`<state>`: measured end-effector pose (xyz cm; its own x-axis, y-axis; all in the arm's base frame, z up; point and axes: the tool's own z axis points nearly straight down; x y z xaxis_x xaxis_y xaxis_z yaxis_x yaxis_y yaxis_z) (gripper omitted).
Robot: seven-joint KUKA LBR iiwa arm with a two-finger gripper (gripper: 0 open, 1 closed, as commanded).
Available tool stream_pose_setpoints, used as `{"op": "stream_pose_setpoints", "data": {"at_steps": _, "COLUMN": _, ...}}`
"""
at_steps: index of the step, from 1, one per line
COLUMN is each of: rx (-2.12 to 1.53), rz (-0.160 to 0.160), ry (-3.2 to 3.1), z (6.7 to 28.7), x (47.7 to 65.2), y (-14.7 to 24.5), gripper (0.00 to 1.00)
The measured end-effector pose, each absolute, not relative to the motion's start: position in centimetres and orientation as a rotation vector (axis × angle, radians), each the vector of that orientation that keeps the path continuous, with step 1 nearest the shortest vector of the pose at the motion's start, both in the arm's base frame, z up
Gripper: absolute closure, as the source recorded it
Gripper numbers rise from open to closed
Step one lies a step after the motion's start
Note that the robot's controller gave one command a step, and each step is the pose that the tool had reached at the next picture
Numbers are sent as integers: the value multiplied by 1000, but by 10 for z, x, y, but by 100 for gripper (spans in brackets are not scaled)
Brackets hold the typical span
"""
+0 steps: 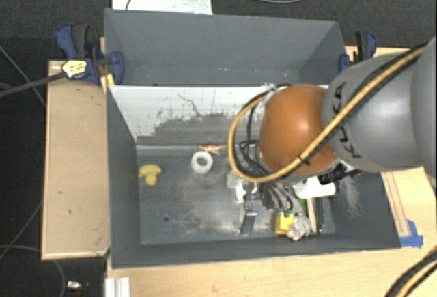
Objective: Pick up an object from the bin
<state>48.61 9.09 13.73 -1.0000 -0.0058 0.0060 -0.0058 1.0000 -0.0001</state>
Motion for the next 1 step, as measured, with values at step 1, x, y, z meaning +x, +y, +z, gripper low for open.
{"op": "stream_pose_setpoints", "data": {"at_steps": 1, "rx": 2, "rz": -1, "ry": -3143, "z": 141, "x": 488, "y": 90, "gripper": 0}}
